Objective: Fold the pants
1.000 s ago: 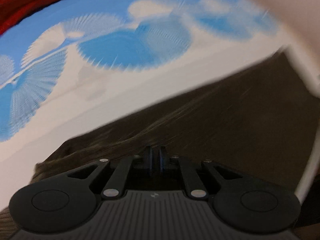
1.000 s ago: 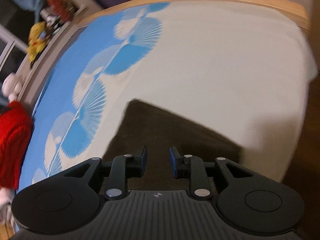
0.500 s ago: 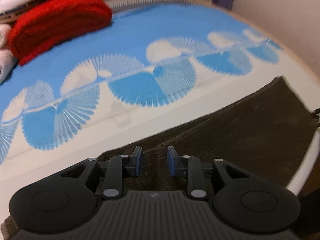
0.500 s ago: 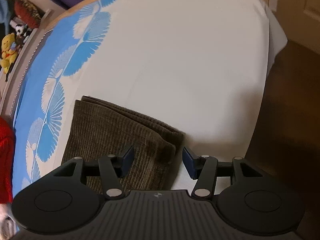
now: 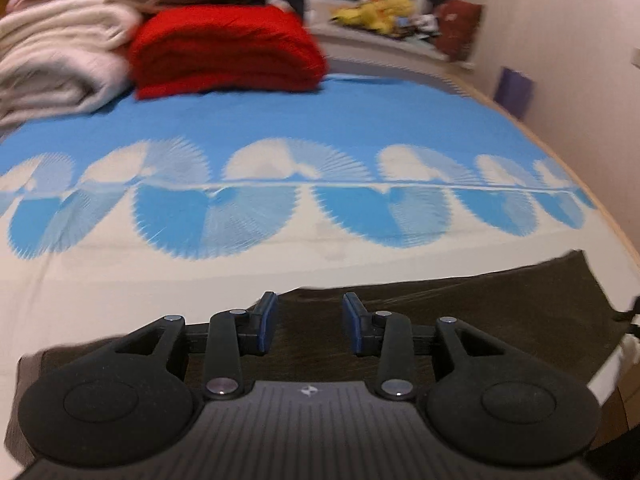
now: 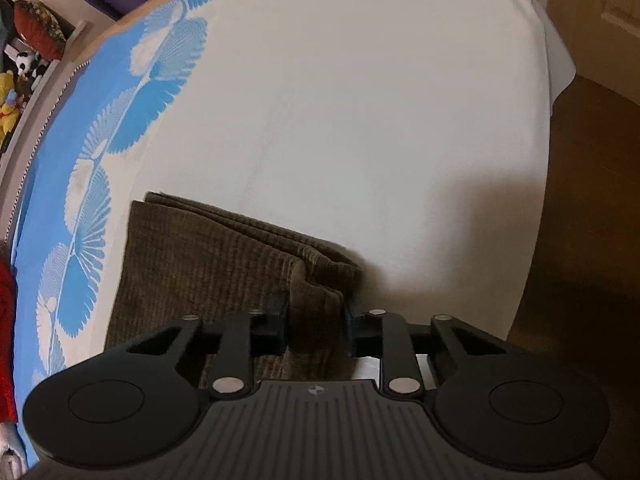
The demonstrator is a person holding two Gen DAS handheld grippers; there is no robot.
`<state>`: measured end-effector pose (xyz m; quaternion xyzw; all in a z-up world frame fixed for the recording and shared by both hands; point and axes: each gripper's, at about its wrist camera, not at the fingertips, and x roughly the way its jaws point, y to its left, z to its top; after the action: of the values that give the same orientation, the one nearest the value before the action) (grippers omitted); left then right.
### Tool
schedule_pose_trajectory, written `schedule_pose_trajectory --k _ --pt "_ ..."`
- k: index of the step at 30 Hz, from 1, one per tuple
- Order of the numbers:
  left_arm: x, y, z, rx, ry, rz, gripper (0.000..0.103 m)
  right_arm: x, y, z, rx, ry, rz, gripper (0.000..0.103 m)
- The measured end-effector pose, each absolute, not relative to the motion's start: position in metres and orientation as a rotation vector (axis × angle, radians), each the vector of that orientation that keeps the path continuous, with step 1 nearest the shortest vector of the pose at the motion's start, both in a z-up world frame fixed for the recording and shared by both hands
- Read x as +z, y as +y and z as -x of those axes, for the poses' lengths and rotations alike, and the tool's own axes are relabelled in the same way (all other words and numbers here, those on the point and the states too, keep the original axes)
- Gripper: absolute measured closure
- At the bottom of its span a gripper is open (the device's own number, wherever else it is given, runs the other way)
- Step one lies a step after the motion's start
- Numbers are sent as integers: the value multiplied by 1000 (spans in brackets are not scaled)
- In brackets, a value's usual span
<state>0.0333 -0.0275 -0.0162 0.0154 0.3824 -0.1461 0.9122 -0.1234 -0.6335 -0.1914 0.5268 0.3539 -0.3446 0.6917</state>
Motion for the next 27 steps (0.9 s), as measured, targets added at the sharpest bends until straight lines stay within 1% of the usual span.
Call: schedule_pose_trajectory --k 2,5,7,11,14,16,18,20,21,22,24,27 --pt "-16 -14 -36 -270 794 -16 63 -174 -626 120 -784 766 -1127 80" --pt "-12 3 -34 -249 782 -1 63 -132 -600 109 -759 684 -992 81" --pt "-12 16 -29 -237 785 6 63 -97 -565 102 -714 612 -834 82" --pt "-12 39 -21 -218 792 21 63 -28 -451 95 -510 449 -489 83" --pt "-15 55 -17 -196 800 16 63 -4 -343 98 -281 349 -241 83" --pt "-18 67 -14 -177 814 18 63 -8 -280 100 -119 330 -141 83" --pt "-21 79 -10 -157 828 24 63 -29 -228 98 36 356 -57 83" --pt "-24 89 -7 -142 839 25 63 -63 -188 88 187 482 -3 83" --pt "-24 95 -5 -136 843 24 63 -83 -173 81 253 591 17 83" --pt "-25 100 -3 -131 845 24 63 -104 -160 73 300 699 31 83" --pt "-25 106 0 -122 849 27 63 -126 -150 63 328 806 49 83" --pt "-24 116 3 -111 852 42 63 -119 -155 54 312 789 36 83"
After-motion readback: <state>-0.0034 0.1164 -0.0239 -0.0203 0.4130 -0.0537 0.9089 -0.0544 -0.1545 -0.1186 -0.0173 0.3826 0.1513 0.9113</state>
